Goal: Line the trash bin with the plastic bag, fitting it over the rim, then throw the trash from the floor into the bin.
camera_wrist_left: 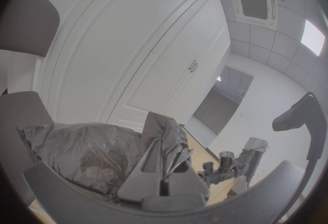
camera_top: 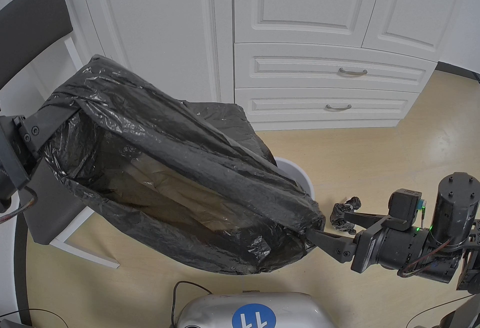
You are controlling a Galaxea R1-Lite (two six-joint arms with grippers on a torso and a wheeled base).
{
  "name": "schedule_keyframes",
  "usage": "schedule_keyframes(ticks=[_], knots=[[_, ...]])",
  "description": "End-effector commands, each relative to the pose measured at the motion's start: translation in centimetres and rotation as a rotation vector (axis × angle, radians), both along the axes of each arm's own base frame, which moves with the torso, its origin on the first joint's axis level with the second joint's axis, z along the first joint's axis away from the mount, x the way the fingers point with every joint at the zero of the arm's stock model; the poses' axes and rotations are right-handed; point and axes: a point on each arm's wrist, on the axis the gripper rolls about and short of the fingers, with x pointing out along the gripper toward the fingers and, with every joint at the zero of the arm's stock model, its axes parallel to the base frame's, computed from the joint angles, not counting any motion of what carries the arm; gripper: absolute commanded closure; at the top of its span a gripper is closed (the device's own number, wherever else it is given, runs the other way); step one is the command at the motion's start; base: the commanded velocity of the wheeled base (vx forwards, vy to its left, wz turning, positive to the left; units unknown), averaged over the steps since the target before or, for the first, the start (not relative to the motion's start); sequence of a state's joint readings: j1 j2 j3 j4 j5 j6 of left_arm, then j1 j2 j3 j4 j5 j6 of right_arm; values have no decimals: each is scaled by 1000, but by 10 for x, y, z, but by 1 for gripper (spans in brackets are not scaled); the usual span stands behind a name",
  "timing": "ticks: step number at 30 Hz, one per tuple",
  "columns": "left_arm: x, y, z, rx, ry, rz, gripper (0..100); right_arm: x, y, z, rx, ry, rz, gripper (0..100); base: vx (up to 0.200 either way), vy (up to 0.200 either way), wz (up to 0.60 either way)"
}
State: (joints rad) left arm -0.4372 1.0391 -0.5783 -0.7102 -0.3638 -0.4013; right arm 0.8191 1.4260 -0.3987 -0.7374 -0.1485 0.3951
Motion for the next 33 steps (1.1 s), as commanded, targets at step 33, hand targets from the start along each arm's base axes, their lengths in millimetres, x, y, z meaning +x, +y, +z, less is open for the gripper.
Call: schedule_keyframes(ticks=[33], knots=[[-5,-3,6,-4,-31,-34,100,38,83,-47,28,78,-129,0,0,0,0]])
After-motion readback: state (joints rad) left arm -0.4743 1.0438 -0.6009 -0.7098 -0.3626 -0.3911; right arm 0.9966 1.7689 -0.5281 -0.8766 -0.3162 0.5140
